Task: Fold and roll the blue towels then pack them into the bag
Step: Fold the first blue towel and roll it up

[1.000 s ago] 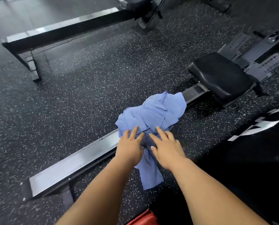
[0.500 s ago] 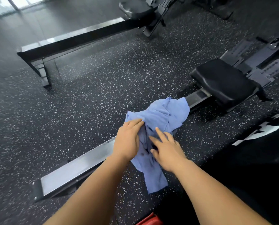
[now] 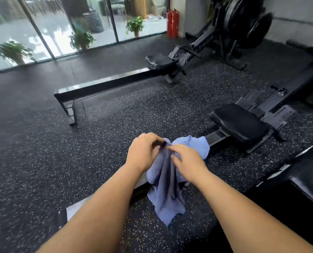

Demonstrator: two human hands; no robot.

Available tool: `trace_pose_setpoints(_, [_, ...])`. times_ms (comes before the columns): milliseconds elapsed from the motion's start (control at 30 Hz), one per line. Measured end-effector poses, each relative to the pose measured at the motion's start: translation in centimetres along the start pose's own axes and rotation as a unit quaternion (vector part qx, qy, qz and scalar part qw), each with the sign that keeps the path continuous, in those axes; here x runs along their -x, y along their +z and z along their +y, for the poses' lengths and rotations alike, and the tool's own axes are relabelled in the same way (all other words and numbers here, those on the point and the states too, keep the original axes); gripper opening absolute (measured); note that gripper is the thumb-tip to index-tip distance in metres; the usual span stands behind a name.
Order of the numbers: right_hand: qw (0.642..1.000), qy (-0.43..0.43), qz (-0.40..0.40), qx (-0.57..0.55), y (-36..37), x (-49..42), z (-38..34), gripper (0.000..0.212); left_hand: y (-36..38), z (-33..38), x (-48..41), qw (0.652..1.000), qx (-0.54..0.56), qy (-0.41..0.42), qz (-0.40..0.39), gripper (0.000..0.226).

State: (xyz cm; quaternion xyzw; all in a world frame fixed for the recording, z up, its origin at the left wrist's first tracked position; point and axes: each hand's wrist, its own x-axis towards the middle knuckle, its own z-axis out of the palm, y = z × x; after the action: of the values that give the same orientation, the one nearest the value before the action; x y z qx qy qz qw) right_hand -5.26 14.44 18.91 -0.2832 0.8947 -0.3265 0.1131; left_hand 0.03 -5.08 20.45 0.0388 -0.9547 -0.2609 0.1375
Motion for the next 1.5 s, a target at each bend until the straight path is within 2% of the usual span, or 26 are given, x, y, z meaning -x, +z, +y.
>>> trace_pose_setpoints(100, [0.996,-0.020,0.079,0.028,-3.8,0.8,-1.1,0.022,-2.2,2.2,-0.4,0.999,0.041,-0.013,0.024,0.029])
trace_pose_setpoints(167, [0.991,-0.031,0.113,0.060,-6.4,1.7,-2.1,0.017,-3.6,4.2,-0.6,0.997,0.067,-0.009,0.037,0.031])
trace_pose_setpoints(333, [0.985,-0.066,0.119,0.108,-12.0,4.3,-4.1,0.051,-6.7,9.5,-1.0,0.989,0.120,0.032,0.074,0.028])
trace_pose_setpoints(467, [0.977,-0.102,0.108,0.150,-15.9,6.9,-6.1,0.057,-9.1,13.9,-1.6,0.982,0.144,0.078,0.096,0.025])
trace_pose_setpoints(633, [0.968,-0.104,0.173,0.150,-21.9,10.3,-7.1,0.065,-10.4,18.9,-2.6,0.975,0.161,0.113,0.106,0.034])
trace_pose_setpoints(800, [0.956,-0.099,0.241,0.133,-28.5,15.2,-6.8,0.066,-8.8,24.4,-3.1,0.976,0.169,0.124,0.051,0.052])
trace_pose_setpoints(900, [0.948,-0.078,0.285,0.118,-32.1,18.8,-5.7,0.063,-6.3,28.5,-3.0,0.978,0.148,0.146,-0.003,0.044])
trace_pose_setpoints(1000, [0.936,-0.051,0.330,0.112,-35.3,22.9,-4.0,0.061,-2.8,32.8,-2.3,0.971,0.152,0.171,-0.063,0.043])
trace_pose_setpoints(1200, [0.904,0.042,0.415,0.095,-40.2,32.1,0.8,0.061,4.8,41.1,-0.4,0.960,0.147,0.202,-0.125,0.027])
trace_pose_setpoints(1333, [0.882,0.117,0.442,0.114,-42.1,38.3,5.2,0.058,9.4,46.1,1.6,0.944,0.179,0.221,-0.165,0.021])
trace_pose_setpoints(1433, [0.846,0.211,0.476,0.120,-42.4,42.8,10.4,0.062,12.8,48.7,3.4,0.929,0.174,0.249,-0.212,0.026])
trace_pose_setpoints(1500, [0.821,0.328,0.447,0.138,-41.0,46.0,14.5,0.058,15.2,49.7,5.1,0.912,0.120,0.293,-0.260,0.034])
